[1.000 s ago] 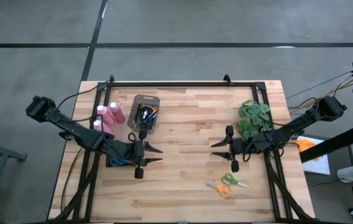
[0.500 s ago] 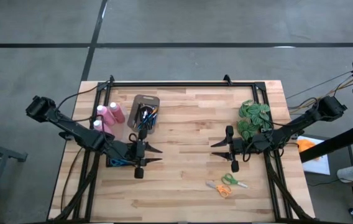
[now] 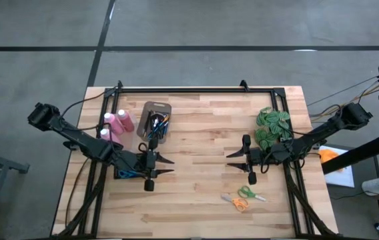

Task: Pick & Place Paint Supplies
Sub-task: Put the green scissors into the black basket

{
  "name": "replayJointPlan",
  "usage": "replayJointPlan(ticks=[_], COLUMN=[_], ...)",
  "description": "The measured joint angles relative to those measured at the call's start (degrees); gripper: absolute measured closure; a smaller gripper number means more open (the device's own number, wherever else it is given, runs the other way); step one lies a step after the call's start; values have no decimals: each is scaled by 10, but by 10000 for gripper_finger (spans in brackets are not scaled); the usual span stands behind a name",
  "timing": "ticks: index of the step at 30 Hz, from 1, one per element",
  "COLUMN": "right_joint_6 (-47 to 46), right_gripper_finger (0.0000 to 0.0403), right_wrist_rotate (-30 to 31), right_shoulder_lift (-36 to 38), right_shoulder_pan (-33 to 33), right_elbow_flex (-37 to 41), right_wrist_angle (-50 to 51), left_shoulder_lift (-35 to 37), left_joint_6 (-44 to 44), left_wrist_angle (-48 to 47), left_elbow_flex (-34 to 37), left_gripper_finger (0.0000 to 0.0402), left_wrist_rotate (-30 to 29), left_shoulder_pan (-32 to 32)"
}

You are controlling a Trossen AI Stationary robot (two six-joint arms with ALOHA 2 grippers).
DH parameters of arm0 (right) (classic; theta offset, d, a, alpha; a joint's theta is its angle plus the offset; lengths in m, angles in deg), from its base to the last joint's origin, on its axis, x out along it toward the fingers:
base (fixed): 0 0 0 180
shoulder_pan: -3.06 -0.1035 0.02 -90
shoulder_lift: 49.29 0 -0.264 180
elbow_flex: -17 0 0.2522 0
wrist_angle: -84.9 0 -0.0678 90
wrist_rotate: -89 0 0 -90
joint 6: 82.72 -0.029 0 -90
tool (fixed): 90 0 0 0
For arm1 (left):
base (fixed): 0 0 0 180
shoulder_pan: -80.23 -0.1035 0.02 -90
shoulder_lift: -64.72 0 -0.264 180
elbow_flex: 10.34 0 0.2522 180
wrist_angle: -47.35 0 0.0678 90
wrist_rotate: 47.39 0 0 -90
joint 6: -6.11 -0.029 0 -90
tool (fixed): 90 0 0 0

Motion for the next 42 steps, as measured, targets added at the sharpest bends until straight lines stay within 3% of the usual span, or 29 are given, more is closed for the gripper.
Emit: replayJointPlan(ticks=[37,42], right_joint_6=[-5,-161], right_gripper_finger=[273,273], right_wrist_rotate=[0,-4], right_shoulder_lift=[0,1], right_shoulder_pan=[0,0], right_elbow_flex=[0,-4], right_wrist_angle=[0,35], left_shoulder_lift=[0,0], left_joint_6=[0,0], left_wrist_angle=[-4,-4], left_elbow_flex=[0,0], left_gripper_finger=[282,282], left_wrist_rotate=[0,0], left_shoulder_pan=[0,0])
